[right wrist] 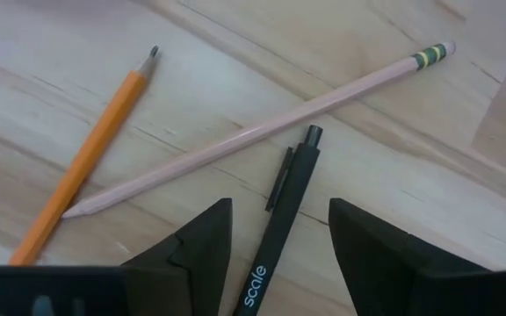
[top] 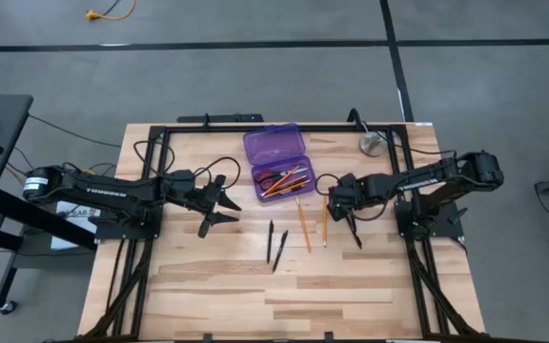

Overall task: Pick & place school supplies into a supply box
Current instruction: Put the black pen into the purple supply box

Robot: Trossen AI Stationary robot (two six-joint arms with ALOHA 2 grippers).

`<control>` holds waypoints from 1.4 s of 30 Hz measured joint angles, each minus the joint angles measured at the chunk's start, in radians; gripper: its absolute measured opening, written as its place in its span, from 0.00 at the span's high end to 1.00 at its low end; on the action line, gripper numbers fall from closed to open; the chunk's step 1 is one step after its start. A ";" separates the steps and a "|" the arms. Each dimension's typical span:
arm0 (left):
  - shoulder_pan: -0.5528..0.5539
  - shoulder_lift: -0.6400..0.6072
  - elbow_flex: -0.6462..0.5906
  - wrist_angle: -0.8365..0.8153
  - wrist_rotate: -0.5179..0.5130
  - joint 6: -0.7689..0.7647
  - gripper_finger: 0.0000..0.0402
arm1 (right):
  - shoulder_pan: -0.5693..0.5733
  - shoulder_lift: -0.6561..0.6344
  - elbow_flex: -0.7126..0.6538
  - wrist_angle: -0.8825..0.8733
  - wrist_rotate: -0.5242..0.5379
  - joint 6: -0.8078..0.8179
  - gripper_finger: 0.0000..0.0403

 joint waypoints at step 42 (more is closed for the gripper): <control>0.000 0.000 0.000 0.000 0.000 -0.005 0.64 | -0.010 -0.001 -0.085 0.077 -0.014 0.032 0.65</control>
